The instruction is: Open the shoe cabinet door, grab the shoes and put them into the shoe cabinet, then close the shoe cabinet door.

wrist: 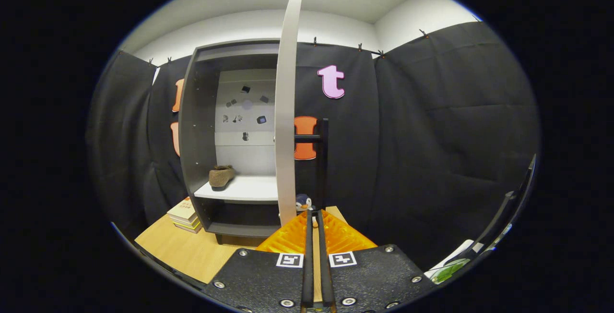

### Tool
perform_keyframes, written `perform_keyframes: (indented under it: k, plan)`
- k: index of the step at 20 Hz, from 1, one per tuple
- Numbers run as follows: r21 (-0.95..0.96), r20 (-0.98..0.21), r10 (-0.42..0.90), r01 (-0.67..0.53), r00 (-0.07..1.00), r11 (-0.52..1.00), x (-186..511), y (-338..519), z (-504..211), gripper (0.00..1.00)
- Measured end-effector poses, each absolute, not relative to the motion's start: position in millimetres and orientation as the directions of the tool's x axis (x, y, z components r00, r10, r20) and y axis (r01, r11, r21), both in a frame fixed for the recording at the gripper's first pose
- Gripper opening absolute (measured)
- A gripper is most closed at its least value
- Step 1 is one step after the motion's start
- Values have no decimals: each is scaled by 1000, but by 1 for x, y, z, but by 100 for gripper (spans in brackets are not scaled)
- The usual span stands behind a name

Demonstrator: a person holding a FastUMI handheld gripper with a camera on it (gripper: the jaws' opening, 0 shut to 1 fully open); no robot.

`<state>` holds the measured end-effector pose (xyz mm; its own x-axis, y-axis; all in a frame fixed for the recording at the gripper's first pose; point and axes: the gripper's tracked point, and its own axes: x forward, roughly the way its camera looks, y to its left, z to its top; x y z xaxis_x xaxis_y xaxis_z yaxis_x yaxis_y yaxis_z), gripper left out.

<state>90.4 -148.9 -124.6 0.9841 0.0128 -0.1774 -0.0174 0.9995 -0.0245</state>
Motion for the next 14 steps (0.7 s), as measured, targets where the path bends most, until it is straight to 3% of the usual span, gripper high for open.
perform_keyframes:
  k: [2, 6, 11, 14]
  plan:
    - [-4, -154, -30, 30, 988, 1000, 86, -147, -117, 6]
    - [88, -159, -33, 48, 987, 995, 74, -116, -115, 18]
    - [43, -169, -56, 65, 984, 997, 57, -66, -123, 48]
    - [27, -175, -33, 38, 984, 999, 52, -26, -128, 59]
